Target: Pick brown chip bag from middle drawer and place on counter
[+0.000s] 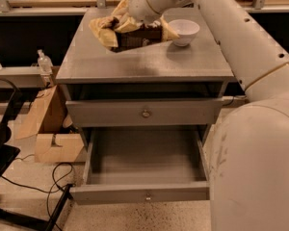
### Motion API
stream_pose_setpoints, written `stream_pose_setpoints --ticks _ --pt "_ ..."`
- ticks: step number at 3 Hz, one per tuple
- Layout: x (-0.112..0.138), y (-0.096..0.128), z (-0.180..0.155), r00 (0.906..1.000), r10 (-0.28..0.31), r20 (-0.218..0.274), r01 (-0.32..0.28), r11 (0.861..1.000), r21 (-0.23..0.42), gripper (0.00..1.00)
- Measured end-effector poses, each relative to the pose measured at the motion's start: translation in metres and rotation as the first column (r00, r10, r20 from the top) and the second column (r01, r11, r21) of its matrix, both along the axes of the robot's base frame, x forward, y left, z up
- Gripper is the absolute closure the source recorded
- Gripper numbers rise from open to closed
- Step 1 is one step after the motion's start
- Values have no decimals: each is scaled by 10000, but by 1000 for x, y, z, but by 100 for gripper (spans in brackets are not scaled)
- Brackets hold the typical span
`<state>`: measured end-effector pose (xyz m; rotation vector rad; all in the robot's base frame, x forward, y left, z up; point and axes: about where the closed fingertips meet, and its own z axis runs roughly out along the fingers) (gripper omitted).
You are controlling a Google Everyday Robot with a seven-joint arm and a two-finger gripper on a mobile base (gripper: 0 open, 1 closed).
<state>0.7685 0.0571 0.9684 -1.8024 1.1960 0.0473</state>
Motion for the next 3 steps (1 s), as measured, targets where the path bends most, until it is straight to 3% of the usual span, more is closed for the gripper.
stream_pose_setpoints --ticks 2,3 --pt "0 5 -5 9999 74 -77 -74 10000 -13 12" --pt "0 8 -8 9999 108 -108 -108 9999 -18 0"
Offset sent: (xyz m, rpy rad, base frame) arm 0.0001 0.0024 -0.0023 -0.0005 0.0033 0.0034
